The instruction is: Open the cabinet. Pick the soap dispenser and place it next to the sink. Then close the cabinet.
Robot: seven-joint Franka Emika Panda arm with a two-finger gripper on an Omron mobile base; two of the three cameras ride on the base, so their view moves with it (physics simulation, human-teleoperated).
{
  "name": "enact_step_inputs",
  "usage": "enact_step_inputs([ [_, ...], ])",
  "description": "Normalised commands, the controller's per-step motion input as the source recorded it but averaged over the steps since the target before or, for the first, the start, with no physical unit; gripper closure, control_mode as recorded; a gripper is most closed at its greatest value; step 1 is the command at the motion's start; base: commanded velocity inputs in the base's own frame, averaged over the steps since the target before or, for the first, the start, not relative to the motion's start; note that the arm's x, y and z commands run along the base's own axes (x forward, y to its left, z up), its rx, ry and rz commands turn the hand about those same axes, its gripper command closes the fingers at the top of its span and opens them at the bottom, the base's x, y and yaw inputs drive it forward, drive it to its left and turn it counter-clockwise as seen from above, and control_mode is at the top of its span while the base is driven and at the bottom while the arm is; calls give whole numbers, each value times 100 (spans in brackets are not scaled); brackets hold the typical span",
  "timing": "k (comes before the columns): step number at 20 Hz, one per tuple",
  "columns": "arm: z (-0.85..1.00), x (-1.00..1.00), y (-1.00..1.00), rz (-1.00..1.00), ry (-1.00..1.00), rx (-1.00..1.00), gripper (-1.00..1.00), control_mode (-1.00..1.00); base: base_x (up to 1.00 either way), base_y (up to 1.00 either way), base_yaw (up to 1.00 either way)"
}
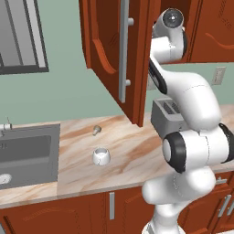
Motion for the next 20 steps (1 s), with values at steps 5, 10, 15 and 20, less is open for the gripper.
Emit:
enact_step_inputs([
  [5, 4, 19, 0, 0, 0, 0, -100, -100, 0, 0, 0],
  [10, 0, 9, -4, 0, 0, 0, -100, -100, 0, 0, 0],
  [15, 0, 3, -6, 0, 0, 0, -100, -100, 0, 0, 0],
  [20, 0, 5, -7, 0, 0, 0, -100, -100, 0, 0, 0],
])
